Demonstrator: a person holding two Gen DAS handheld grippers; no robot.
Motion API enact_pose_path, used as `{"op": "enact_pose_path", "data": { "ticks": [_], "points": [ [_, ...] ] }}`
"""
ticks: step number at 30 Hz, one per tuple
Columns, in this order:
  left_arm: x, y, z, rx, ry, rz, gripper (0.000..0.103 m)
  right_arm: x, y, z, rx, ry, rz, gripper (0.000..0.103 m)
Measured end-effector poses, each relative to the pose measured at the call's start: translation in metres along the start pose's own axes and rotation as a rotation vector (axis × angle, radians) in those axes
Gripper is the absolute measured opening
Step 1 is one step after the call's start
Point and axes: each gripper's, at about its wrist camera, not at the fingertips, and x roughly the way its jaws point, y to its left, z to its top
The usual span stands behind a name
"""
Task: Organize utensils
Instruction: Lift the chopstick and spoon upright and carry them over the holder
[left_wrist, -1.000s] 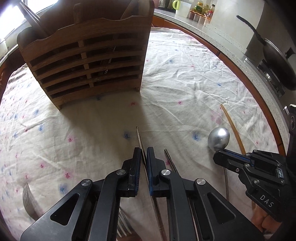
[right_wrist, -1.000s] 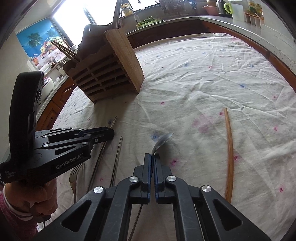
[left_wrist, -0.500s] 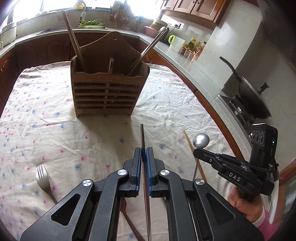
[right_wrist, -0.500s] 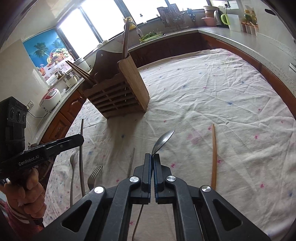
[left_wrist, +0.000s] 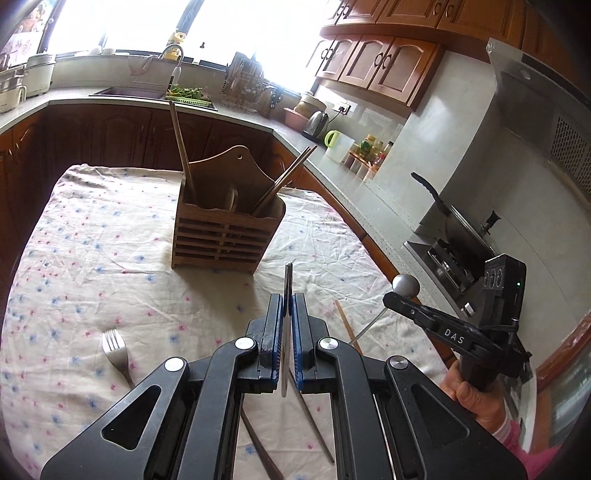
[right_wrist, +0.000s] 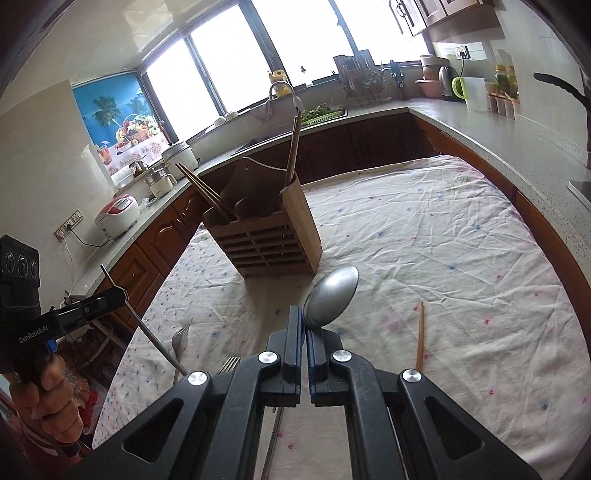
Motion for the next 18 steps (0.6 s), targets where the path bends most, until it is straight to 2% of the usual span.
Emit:
{"op": "enact_pose_path", "data": {
  "ticks": [8, 18],
  "points": [
    [-0.017, 0.005, 0.011, -0.009, -0.066, 0.009, 0.004, -0.013, 0.008, 0.017, -0.031, -0.053, -0.005, 0.002],
    [-0.032, 0.019, 0.029, -0.04, -0.139, 0.031, 0.004, -0.011, 0.012, 0.029, -0.038, -0.075, 0.002, 0.002]
  ]
}}
